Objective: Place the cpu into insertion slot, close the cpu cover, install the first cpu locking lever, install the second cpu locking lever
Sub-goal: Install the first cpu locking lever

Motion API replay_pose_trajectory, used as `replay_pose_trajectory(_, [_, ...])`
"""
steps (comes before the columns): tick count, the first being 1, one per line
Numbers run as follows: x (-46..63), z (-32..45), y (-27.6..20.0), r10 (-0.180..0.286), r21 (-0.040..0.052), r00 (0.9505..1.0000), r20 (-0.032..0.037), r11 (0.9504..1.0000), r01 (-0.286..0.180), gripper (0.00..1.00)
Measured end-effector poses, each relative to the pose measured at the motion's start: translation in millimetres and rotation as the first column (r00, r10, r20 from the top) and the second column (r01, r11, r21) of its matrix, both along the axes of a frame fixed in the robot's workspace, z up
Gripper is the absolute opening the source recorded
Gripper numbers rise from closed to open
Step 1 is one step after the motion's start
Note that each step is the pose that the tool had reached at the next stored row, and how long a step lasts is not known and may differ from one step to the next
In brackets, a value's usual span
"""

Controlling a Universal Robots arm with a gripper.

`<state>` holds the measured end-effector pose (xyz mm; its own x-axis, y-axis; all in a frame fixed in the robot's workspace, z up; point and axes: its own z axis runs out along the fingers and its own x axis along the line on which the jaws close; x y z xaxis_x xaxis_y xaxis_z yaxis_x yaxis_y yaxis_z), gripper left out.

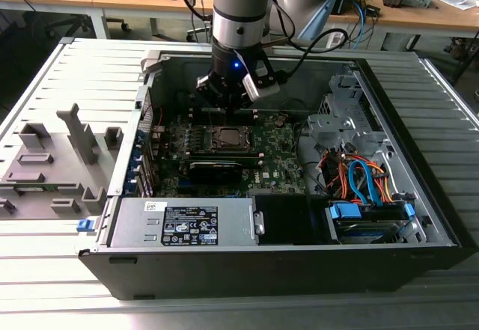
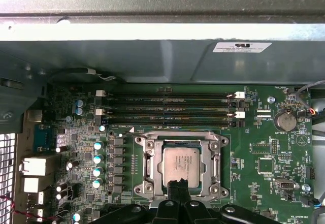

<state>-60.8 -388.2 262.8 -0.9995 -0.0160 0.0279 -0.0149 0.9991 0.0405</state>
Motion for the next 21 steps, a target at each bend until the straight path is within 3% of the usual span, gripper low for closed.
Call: replay_pose_trajectory(21, [-4.7,0.3,0.0,0.0,0.0,1.0,0.0,1.0,0.0,0.11])
